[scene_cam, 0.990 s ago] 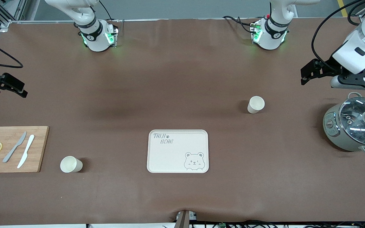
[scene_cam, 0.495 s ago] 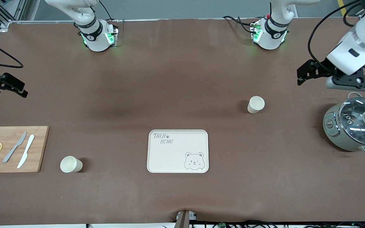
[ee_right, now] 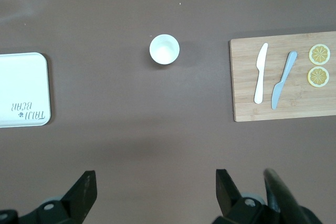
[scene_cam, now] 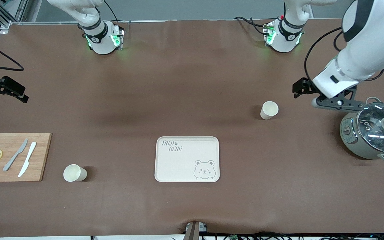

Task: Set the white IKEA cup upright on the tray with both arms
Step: 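Reach the left gripper to the cup while the right gripper reaches the other cup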

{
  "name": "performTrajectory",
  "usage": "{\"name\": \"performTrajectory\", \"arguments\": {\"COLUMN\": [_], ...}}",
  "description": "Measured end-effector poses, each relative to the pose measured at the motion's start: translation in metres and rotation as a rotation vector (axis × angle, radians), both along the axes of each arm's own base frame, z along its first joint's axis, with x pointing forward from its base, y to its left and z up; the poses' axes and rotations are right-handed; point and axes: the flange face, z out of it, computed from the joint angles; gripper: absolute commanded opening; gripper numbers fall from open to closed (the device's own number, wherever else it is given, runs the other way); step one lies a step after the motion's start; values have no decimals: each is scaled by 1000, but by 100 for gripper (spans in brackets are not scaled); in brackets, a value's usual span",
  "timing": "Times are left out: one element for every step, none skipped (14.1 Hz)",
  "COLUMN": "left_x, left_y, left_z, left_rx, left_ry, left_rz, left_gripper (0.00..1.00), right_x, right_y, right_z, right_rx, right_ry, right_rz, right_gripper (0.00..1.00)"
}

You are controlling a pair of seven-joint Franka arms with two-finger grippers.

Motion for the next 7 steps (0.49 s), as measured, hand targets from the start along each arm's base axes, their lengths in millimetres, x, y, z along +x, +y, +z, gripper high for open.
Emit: {"name": "performTrajectory", "arguments": {"left_x": [-3, -6, -11, -17, -25, -33, -41], "left_y": [-1, 0, 0, 1, 2, 4, 6], "left_z": [-14, -29, -44, -61, -79, -97, -111], "left_rx": [1, 2, 2, 3, 4, 5, 6], "left_ry": [2, 0, -6, -12, -15, -17, -19], "left_rz": [-3, -5, -7, -14, -26, -37, -41], "left_gripper": [100, 100, 100, 100, 100, 100, 100], "right_x": [1, 3, 6, 10, 15, 21, 29], "right_y": [1, 2, 4, 9, 16, 25, 34], "right_z": [-3, -8, -16, -25, -36, -49, -63], "right_rx": [0, 0, 1, 1, 2, 2, 1], "right_ry": [5, 14, 29, 46, 65, 81, 87], "right_rz": [1, 4, 8, 17, 30, 44, 57], "right_gripper": [100, 100, 100, 100, 100, 100, 100]}}
